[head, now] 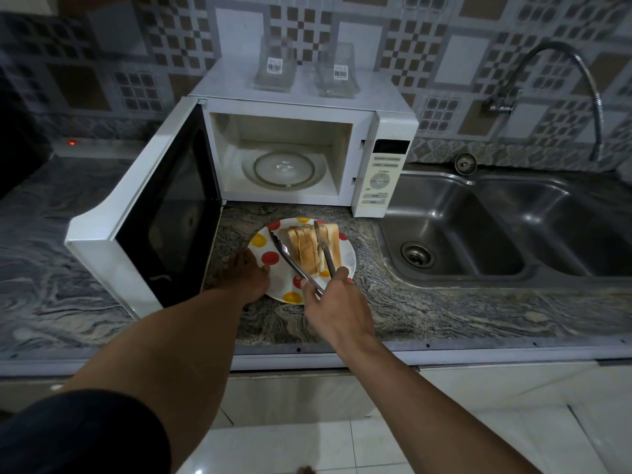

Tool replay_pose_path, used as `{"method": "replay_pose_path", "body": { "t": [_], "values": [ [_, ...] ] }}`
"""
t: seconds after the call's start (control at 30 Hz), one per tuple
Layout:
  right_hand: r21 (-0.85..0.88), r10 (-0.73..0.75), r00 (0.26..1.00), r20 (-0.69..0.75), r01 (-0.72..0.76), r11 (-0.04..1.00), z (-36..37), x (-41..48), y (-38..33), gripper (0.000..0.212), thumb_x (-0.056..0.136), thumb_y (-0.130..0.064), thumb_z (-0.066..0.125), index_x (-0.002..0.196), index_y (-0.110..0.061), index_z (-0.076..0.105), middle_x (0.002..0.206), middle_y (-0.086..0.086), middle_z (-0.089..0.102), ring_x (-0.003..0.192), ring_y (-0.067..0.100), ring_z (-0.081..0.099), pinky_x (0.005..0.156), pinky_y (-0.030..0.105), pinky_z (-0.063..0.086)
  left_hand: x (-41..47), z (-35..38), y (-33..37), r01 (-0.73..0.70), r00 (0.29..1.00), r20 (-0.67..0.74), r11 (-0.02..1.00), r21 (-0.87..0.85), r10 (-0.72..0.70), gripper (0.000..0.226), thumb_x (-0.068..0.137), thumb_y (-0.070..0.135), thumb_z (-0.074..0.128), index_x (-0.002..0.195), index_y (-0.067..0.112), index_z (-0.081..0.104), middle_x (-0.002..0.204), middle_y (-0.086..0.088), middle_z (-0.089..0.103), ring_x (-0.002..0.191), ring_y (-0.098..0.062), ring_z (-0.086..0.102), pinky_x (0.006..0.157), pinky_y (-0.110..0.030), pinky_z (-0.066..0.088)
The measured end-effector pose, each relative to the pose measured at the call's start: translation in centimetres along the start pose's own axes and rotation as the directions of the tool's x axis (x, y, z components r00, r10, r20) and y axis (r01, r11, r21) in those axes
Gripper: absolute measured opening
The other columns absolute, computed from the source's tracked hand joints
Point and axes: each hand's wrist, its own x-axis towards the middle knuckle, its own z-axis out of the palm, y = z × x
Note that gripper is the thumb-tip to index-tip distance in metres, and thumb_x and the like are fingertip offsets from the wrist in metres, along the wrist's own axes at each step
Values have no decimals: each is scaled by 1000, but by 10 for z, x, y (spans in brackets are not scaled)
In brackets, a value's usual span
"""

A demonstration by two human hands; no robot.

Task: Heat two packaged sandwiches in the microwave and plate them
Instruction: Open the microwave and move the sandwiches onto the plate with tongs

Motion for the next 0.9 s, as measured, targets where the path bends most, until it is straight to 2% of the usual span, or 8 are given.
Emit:
{"method": "replay_pose_path", "body": {
  "t": [0.2, 0.4, 0.6, 0.7, 0.77, 0.8, 0.83, 0.9],
  "values": [
    [33, -22, 999, -33, 23, 999, -4, 13, -1, 61, 97, -60, 42, 125, -6, 41, 95, 13, 68, 83, 32, 66, 67, 39, 53, 8, 0, 1, 11, 1000, -21, 999, -53, -12, 65, 102, 49, 21, 156, 18, 5, 164, -9, 3, 150, -32, 7, 119, -53, 14],
    [132, -20, 1000, -1, 20, 991, -4, 39, -4, 65, 94, -66, 40, 127, -10, 42, 100, 13, 68, 87, 33, 66, 73, 45, 57, 20, -6, 7, 52, 999, 0, 965, -258, -54, 64, 97, 56, 36, 147, 17, 40, 156, -17, 30, 137, -35, 37, 113, -46, 31],
    [199, 36, 998, 57, -47, 979, -3, 61, -12, 65, 95, -68, 39, 136, -17, 42, 112, 11, 67, 100, 34, 63, 73, 38, 47, 29, -15, 9, 62, 998, 11, 894, -443, -64, 64, 81, 55, 53, 130, 15, 58, 135, -17, 55, 115, -35, 56, 100, -41, 47],
    [294, 24, 995, 101, -52, 954, -2, 69, -17, 59, 95, -67, 40, 130, -20, 46, 109, 7, 66, 97, 31, 63, 78, 40, 50, 26, -24, 15, 25, 996, -64, 851, -524, -69, 48, 86, 44, 48, 115, 9, 64, 111, -19, 63, 90, -36, 64, 81, -40, 55],
    [365, 28, 991, 128, -74, 928, 0, 73, -20, 52, 95, -65, 42, 124, -23, 50, 107, 4, 65, 98, 29, 62, 82, 40, 50, 21, -32, 25, -16, 982, -163, 825, -564, -92, 39, 98, 34, 40, 106, 6, 66, 96, -16, 64, 78, -31, 62, 60, -32, 48],
    [397, 32, 990, 139, -85, 914, 2, 75, -21, 51, 95, -65, 42, 123, -24, 52, 109, 4, 65, 101, 29, 61, 84, 41, 49, 19, -37, 30, -16, 974, -187, 792, -610, -125, 39, 99, 34, 38, 101, 7, 66, 92, -14, 64, 77, -30, 60, 56, -31, 43],
    [426, 33, 988, 150, -95, 900, 4, 78, -22, 51, 95, -64, 43, 124, -24, 54, 112, 4, 64, 105, 29, 60, 87, 41, 49, 20, -41, 34, -17, 970, -189, 736, -677, -152, 39, 100, 37, 38, 95, 9, 65, 94, -14, 64, 81, -30, 60, 60, -31, 44],
    [474, 31, 985, 171, -109, 874, 9, 82, -26, 51, 95, -64, 44, 125, -25, 56, 116, 2, 64, 109, 28, 59, 91, 41, 47, 24, -51, 43, -44, 978, -154, 575, -817, -144, 41, 101, 41, 39, 87, 13, 65, 103, -14, 68, 92, -28, 61, 81, -37, 49]
  ]
}}
